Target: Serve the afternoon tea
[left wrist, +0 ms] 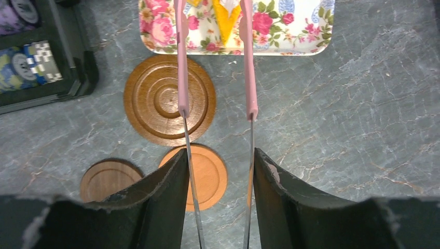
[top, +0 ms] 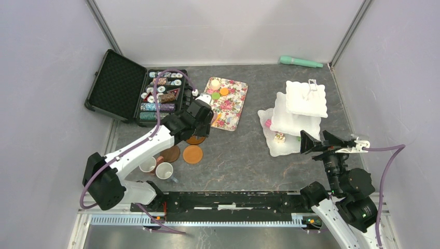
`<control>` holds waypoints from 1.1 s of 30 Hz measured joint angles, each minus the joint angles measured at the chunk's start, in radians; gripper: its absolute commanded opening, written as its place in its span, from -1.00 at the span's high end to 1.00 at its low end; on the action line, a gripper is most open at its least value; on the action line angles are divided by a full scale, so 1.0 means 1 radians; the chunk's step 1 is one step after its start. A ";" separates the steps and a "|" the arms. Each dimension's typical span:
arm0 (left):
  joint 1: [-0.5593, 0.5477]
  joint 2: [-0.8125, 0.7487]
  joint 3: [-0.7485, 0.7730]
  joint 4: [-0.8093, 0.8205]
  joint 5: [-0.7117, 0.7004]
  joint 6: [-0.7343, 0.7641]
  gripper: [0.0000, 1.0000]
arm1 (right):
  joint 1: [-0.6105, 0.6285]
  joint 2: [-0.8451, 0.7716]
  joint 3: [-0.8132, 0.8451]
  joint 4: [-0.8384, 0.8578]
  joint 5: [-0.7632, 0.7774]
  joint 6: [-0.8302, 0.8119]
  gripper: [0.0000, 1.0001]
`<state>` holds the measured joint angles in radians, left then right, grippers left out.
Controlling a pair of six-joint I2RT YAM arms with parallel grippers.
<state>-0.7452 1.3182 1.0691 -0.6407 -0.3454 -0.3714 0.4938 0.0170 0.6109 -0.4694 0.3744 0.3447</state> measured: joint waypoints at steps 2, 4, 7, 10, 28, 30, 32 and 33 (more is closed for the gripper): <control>0.000 0.009 -0.010 0.023 0.023 -0.005 -0.10 | 0.000 0.000 0.000 0.000 0.000 0.000 -0.96; 0.000 0.017 -0.016 0.036 0.042 -0.010 -0.10 | 0.000 0.000 0.000 0.000 0.000 0.000 -0.96; 0.000 0.042 -0.017 0.057 0.058 -0.012 -0.02 | 0.000 0.002 0.000 0.000 0.000 0.000 -0.96; 0.000 0.072 -0.017 0.078 0.060 -0.012 0.06 | 0.000 0.006 0.000 0.000 -0.003 0.000 -0.96; 0.000 0.178 -0.015 0.151 0.051 -0.010 0.64 | 0.000 0.006 0.000 0.000 -0.007 0.003 -0.96; 0.000 0.178 -0.012 0.150 0.051 -0.010 0.75 | 0.000 0.006 0.000 0.000 -0.007 0.003 -0.96; 0.000 0.177 -0.008 0.150 0.053 -0.010 0.85 | 0.000 0.006 0.000 0.000 -0.007 0.002 -0.96; 0.000 0.175 -0.004 0.150 0.055 -0.010 0.90 | 0.000 0.006 0.000 0.000 -0.006 0.000 -0.96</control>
<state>-0.7456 1.4933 1.0653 -0.4908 -0.2901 -0.3809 0.4938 0.0235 0.6109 -0.4694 0.3683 0.3443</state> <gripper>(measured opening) 0.454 0.980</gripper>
